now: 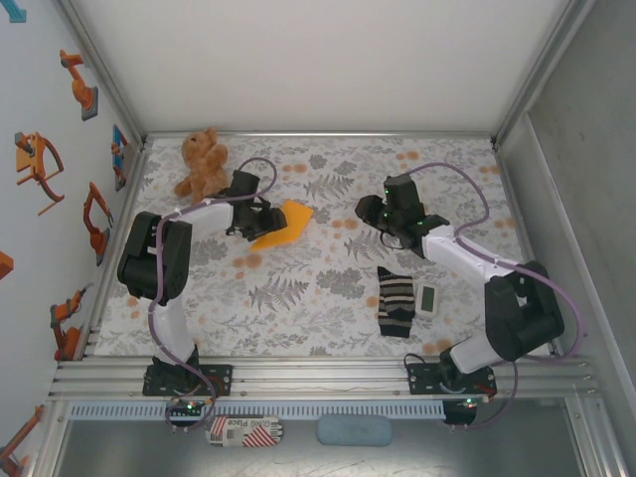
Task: Fold a paper plane with a square sheet of paper (pick it up from the middle)
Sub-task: Fold the wing for the fifth time at the center of the table.
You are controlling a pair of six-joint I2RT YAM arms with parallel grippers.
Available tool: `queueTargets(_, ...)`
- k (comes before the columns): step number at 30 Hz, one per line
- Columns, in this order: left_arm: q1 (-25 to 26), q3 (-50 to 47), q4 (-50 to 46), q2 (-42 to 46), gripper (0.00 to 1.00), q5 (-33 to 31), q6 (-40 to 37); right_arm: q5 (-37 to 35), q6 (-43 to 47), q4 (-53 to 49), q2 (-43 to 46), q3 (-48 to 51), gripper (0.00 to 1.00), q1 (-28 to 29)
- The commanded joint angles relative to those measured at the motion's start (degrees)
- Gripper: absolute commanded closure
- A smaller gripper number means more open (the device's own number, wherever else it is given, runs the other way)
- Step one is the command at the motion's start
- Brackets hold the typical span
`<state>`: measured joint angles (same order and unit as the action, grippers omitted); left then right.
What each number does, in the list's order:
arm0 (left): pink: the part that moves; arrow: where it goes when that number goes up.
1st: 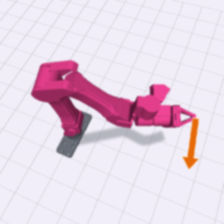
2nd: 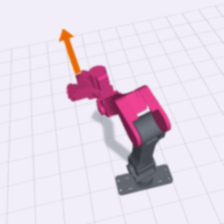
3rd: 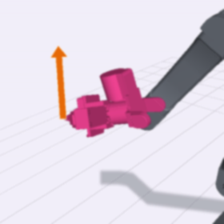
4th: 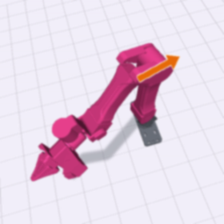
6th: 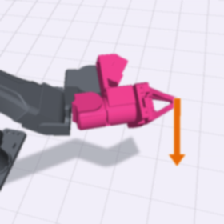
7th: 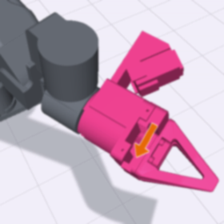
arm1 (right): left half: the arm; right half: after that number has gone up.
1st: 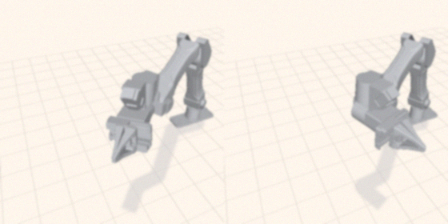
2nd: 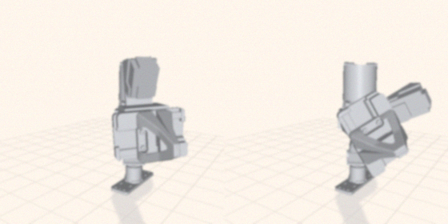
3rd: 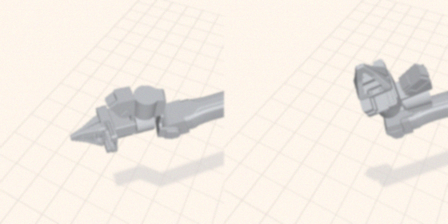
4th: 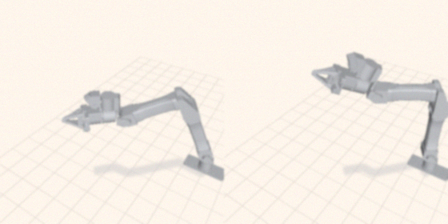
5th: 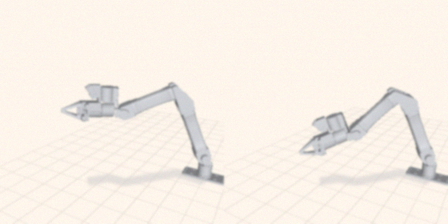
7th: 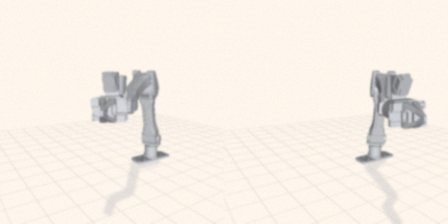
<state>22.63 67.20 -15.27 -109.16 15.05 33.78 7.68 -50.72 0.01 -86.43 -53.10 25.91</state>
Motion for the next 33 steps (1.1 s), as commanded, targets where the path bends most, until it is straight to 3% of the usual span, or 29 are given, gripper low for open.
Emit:
queueTargets(1,1.71,-2.01,0.36,0.26,0.42,2.68,4.45,7.13,-10.34,8.09,-3.61,2.82,0.68,0.36)
queueTargets(8,6.24,-4.1,1.33,0.69,0.46,2.43,13.16,11.89,-21.43,20.63,-13.19,5.11,0.68,4.95)
queueTargets(15,6.81,-5.56,1.32,0.89,0.47,2.62,16.91,10.68,-25.24,20.35,-19.19,2.49,0.68,9.44)
queueTargets(33,6.72,-4.93,0.37,-0.09,0.46,3.45,17.94,11.39,-27.85,21.66,-23.24,0.41,0.72,11.87)
